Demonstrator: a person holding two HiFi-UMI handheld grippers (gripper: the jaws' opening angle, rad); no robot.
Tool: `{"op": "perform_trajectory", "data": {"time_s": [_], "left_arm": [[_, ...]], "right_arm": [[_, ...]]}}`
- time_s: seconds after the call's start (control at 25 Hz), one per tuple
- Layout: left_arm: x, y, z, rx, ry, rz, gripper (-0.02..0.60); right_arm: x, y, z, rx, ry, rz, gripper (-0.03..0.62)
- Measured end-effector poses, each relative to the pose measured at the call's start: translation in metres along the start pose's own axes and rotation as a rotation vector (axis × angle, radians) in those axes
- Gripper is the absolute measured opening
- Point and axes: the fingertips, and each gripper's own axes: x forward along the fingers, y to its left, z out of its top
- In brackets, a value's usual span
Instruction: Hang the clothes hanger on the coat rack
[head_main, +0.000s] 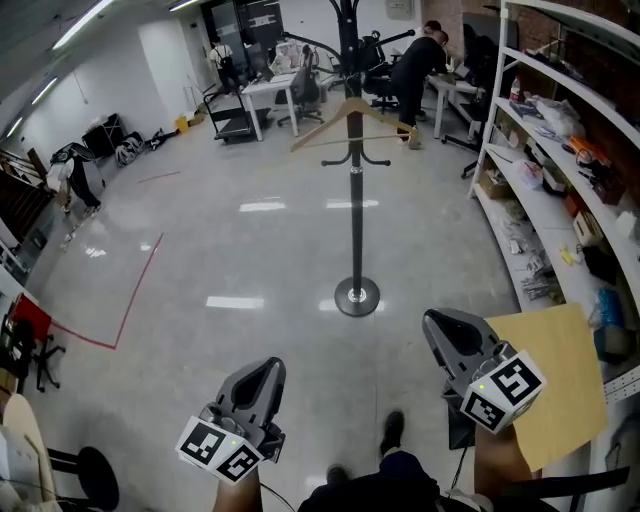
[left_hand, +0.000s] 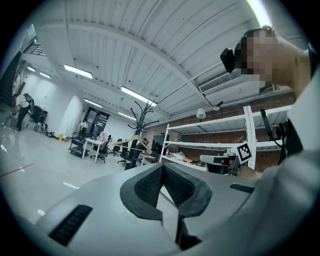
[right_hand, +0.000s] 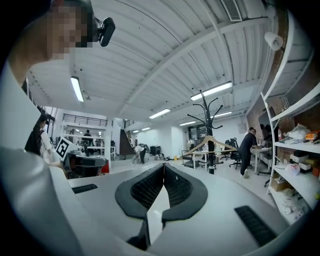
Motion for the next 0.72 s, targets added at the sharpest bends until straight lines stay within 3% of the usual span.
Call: {"op": "perform_trajectory", "data": {"time_s": [0.32, 0.72], "left_arm": [[-0.056, -0.019, -0.014, -0.072, -0.002, -0.056, 0.0], [-0.075, -0.111, -0.002, 0.017, 0.011, -0.096, 0.0]], "right_arm": [[-0.048, 0.084, 0.005, -0.056, 0.056, -0.009, 0.009], [-0.129, 0.097, 0.015, -0.065, 0.031, 0.012, 0.008]]}}
